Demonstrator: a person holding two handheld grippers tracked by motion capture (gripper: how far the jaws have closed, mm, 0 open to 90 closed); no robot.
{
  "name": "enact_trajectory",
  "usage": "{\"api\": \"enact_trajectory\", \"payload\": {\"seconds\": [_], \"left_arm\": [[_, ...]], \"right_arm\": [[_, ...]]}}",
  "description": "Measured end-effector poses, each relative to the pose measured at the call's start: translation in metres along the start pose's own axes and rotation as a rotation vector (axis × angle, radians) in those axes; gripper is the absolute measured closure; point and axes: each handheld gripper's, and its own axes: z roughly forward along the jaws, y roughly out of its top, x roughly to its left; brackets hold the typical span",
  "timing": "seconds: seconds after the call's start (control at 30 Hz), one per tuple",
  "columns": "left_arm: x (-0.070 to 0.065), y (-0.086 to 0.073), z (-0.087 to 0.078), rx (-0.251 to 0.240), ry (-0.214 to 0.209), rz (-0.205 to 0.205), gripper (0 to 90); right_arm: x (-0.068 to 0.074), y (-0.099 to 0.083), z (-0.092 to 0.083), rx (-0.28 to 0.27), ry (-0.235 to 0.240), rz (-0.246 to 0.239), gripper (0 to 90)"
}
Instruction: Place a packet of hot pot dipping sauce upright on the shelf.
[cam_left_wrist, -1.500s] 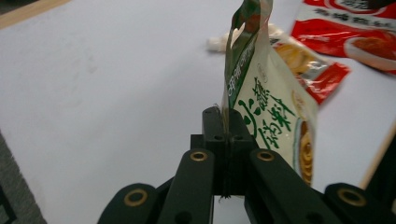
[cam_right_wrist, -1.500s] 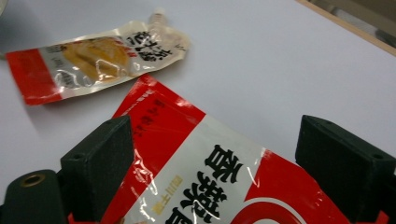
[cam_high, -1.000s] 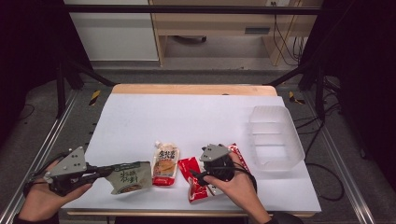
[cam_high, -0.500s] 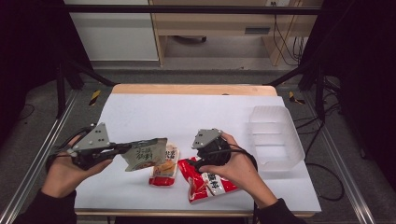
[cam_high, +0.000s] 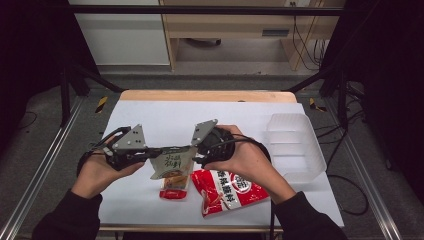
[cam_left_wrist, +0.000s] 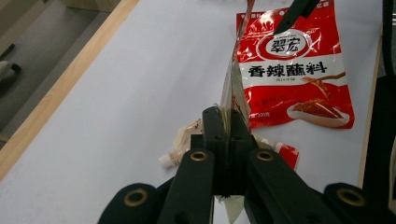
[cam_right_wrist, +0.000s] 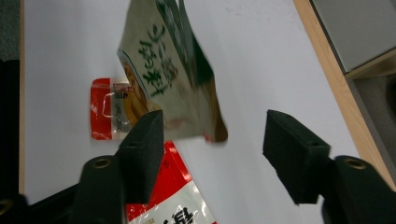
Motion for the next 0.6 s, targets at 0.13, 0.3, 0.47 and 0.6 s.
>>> {"api": "enact_trajectory", "payload": {"seconds": [0.13,0.3,0.47,0.6], "left_arm": [[0.0,0.004,0.007,-0.017,-0.013,0.006,90.0],[0.001,0.006,0.008,-0.045,-0.018,-0.008,90.0],[0.002,0.003,0.01,-0.071,-0.018,-0.034,90.0],[0.002,-0.001,0.01,-0.101,-0.009,-0.057,90.0]], "right_arm": [[-0.001,0.01,0.007,0.05,0.008,-0.039,52.4],[0.0,0.012,0.014,0.078,0.004,-0.064,70.7],[0.0,0.014,0.011,0.074,-0.002,-0.048,87.6],[0.001,0.017,0.009,0.081,-0.017,-0.068,90.0]]}}
